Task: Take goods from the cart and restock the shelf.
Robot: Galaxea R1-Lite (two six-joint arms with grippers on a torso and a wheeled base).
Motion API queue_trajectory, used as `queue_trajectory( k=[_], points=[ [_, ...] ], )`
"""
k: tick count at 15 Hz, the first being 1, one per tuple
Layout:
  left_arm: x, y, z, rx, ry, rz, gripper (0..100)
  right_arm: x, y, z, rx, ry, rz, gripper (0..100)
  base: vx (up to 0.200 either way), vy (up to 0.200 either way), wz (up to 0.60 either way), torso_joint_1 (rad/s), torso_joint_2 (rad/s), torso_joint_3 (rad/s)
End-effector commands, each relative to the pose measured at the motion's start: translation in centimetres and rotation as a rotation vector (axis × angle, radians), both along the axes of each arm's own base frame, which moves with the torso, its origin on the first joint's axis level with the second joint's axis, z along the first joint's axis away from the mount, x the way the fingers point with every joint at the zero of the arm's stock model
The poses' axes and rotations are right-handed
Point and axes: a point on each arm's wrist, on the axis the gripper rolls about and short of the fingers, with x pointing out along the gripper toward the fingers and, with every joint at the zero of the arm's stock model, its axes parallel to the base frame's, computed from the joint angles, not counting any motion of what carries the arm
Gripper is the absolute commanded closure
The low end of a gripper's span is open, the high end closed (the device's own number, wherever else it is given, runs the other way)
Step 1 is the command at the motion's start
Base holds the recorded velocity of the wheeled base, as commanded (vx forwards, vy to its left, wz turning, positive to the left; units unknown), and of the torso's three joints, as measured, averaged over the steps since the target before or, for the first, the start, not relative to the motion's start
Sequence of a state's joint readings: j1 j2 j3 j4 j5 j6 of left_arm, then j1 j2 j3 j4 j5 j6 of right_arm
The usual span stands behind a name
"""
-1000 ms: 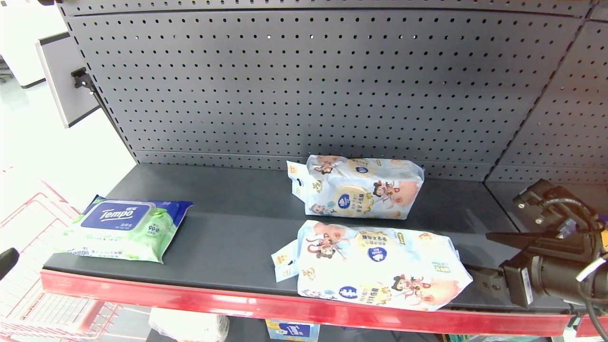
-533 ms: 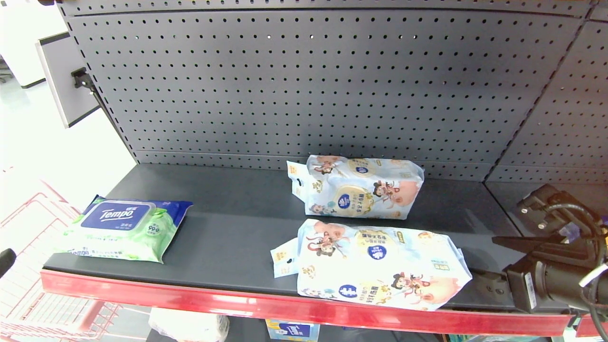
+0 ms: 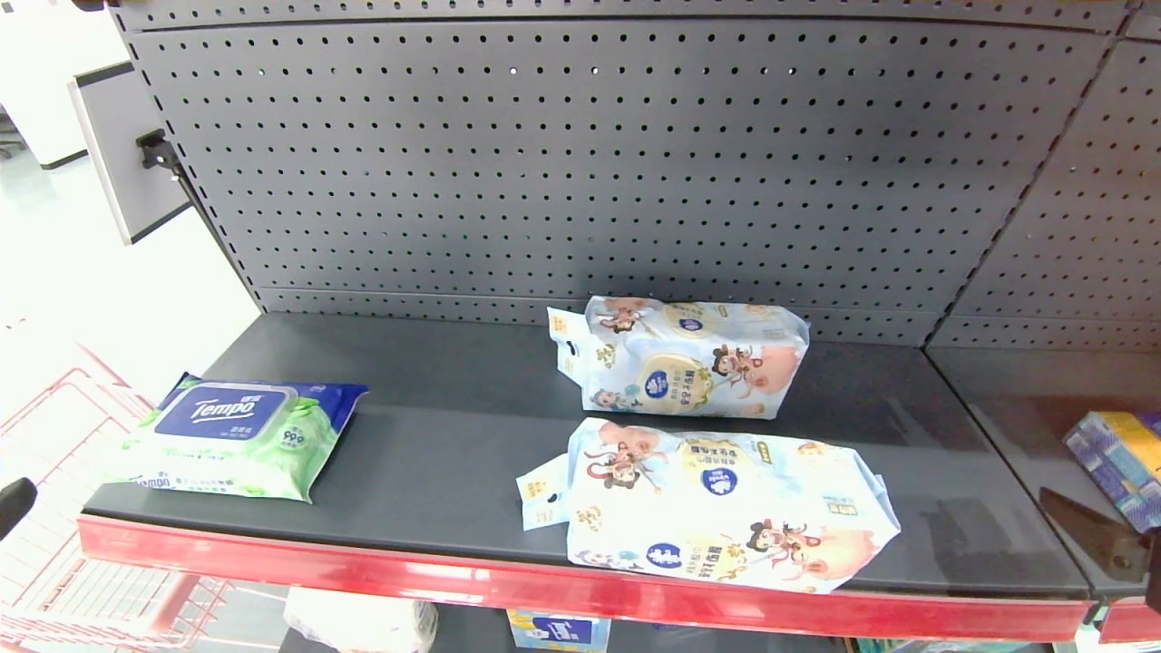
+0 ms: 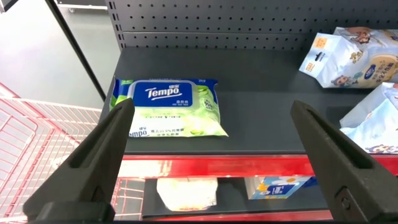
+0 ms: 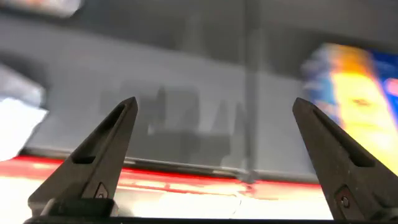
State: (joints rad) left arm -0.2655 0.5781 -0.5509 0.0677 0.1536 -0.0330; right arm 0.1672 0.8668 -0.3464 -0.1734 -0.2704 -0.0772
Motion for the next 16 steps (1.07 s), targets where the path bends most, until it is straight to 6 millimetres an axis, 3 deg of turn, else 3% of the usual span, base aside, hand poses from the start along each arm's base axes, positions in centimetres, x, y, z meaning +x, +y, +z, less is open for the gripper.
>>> queue_trajectory(
  k=[1,11,16],
  points=[
    [0.08,-0.02,-0.39,0.005,0.013,0.001,0,-1.93,-0.91,1.09,0.037,-0.118,-0.042,0,0.000,0.000,0.00,0.000,0.00,0.000],
    [0.28,-0.07,-0.58,0.037,0.024,-0.002,0,-2.10,-1.38,0.29,-0.050,-0.078,-0.069,0,0.000,0.000,0.00,0.000,0.00,0.000],
    [0.18,-0.05,-0.57,0.036,0.019,-0.002,0,-2.03,-1.32,0.33,-0.061,-0.076,-0.048,0,0.000,0.000,-0.48,-0.004,0.00,0.003]
  ],
)
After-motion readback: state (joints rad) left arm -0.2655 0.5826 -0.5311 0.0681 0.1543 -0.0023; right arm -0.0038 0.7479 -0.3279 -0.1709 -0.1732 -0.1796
